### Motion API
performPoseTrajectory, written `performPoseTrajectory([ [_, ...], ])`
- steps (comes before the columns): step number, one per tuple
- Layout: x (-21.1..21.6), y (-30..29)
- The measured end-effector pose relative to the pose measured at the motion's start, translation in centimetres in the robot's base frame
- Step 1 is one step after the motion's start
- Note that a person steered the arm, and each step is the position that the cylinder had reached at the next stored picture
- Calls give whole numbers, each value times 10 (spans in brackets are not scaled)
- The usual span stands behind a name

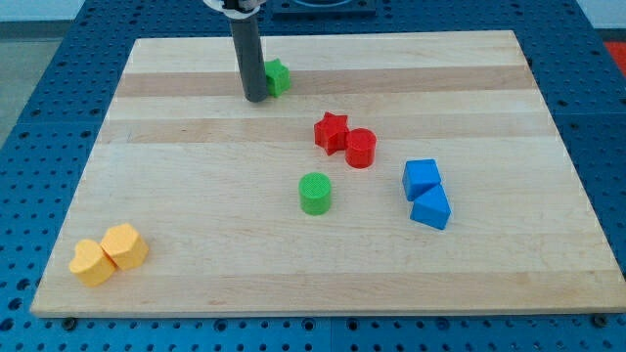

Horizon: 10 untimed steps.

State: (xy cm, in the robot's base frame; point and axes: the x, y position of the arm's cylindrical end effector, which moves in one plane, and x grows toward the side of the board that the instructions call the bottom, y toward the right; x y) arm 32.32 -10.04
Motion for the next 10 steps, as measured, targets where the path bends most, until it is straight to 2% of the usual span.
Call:
performPoseTrajectory([
  [2,1,5],
  [3,-7,28],
  [5,11,31],
  [6,15,-8],
  [8,-40,-20],
  [9,-39,-14],
  [10,-39,22],
])
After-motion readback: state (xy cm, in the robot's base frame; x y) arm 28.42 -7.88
